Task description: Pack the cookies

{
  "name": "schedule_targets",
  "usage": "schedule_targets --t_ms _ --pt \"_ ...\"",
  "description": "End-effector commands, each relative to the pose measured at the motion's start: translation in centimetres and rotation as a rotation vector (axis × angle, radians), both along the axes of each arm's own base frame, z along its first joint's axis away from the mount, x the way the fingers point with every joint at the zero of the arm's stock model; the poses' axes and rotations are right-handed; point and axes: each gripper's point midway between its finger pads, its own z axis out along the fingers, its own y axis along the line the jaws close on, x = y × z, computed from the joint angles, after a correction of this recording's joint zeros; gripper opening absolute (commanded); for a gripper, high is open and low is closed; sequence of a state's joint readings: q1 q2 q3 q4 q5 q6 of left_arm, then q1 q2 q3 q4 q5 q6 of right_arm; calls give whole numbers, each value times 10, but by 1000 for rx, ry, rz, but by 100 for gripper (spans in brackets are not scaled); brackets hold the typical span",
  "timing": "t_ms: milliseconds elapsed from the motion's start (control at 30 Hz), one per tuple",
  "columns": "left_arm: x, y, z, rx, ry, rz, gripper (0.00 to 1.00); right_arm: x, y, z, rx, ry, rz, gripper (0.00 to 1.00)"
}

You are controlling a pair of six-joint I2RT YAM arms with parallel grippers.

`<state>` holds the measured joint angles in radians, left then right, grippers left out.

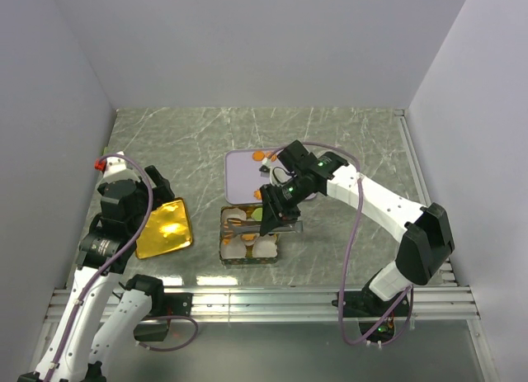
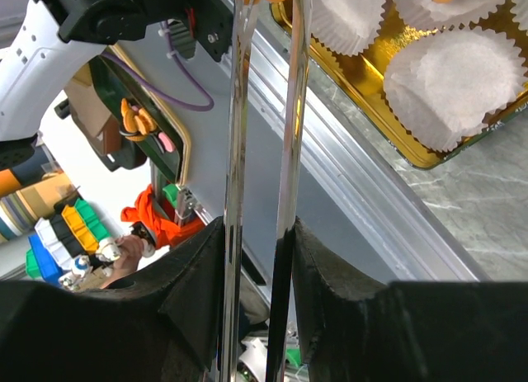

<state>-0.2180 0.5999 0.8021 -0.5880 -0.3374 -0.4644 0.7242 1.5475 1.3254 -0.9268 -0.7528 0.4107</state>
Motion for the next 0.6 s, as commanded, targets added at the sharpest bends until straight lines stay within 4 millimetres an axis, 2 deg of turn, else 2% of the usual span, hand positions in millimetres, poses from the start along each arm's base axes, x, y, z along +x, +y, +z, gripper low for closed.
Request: schedule_targets --t_ms 0,567 --pt "4 -4 6 -2 -22 -18 98 -3 9 17 89 -47 34 42" --pt "3 -4 6 -4 -23 -18 98 -9 9 -21 40 -20 61 41"
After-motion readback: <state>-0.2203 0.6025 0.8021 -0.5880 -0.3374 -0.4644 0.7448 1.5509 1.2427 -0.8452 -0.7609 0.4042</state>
